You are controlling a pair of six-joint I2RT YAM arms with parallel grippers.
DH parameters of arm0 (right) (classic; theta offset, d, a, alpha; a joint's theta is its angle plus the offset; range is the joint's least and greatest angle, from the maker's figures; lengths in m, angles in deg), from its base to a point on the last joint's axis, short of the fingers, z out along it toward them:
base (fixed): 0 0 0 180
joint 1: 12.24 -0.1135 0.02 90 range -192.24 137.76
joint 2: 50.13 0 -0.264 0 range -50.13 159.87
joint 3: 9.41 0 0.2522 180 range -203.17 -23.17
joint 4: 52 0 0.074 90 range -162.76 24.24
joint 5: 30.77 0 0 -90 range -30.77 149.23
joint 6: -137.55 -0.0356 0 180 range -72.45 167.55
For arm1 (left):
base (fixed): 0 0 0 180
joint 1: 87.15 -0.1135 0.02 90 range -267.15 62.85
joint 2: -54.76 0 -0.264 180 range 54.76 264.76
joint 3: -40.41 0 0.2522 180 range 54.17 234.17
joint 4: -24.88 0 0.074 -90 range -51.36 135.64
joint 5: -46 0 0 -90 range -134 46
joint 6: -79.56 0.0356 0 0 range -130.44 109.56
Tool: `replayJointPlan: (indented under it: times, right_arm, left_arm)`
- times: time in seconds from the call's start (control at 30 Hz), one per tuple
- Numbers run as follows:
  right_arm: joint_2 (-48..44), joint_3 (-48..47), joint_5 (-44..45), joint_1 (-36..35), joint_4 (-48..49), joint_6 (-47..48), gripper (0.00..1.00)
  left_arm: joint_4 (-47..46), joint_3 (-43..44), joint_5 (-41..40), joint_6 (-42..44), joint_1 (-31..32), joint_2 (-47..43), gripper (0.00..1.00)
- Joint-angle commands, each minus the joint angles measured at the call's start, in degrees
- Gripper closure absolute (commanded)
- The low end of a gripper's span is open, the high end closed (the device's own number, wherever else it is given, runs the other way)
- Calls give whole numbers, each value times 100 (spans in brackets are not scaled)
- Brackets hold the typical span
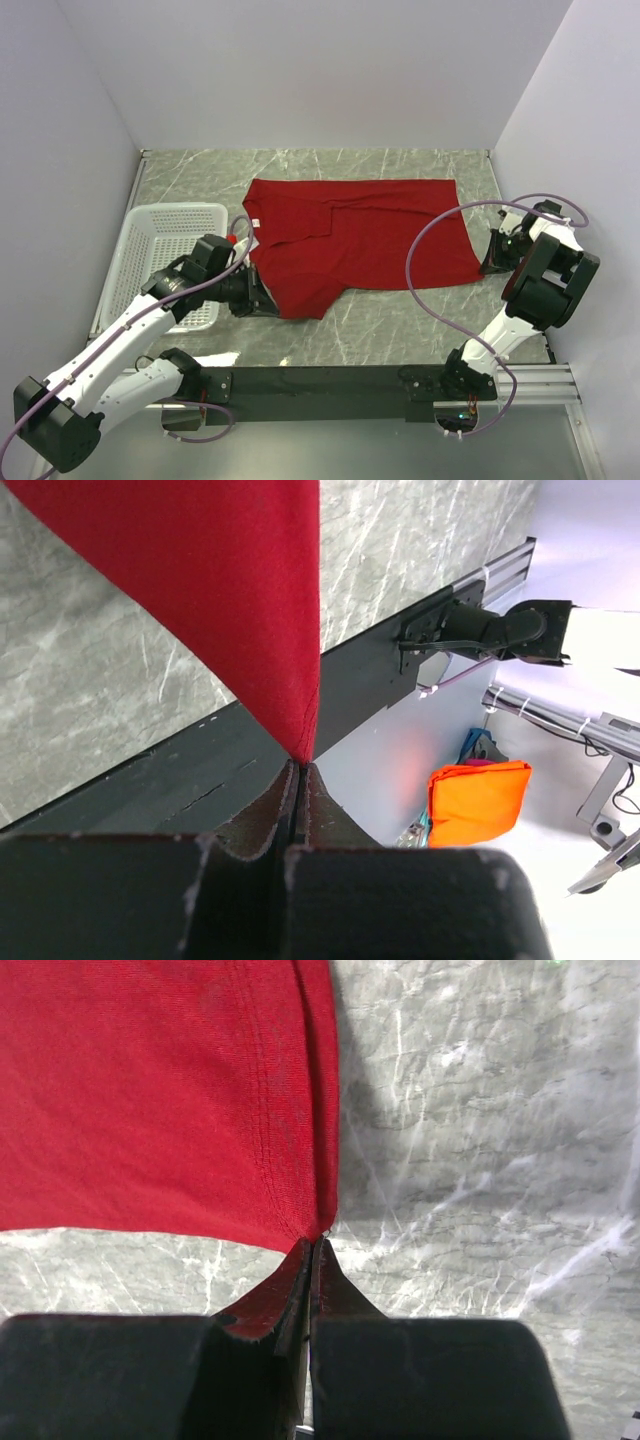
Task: Fold and stack the t-shirts
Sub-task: Fold the tshirt
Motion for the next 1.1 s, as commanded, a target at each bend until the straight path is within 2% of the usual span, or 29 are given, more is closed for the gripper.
replayJointPlan:
  times: [0.0, 0.2, 0.43, 0.87, 1.07]
  right_arm:
    - [-275, -6, -245, 49, -125, 149, 100]
    - [-222, -199, -833, 32, -318, 114, 100]
    - [94, -620, -1203, -205, -433, -44, 100]
    - [604, -1781, -1555, -609, -609, -501, 100]
    - [929, -2282, -1687, -742, -591, -782, 100]
  left_arm:
    - [156, 276, -8, -33, -22, -64, 99]
    - [-379, 531, -299, -314, -39, 357, 99]
    - [-915, 1057, -343, -332, -206, 1253, 99]
    - [-1688, 1831, -124, -244, -1137, 2194, 99]
    - [-1786, 2341, 43, -34, -1375, 2809, 99]
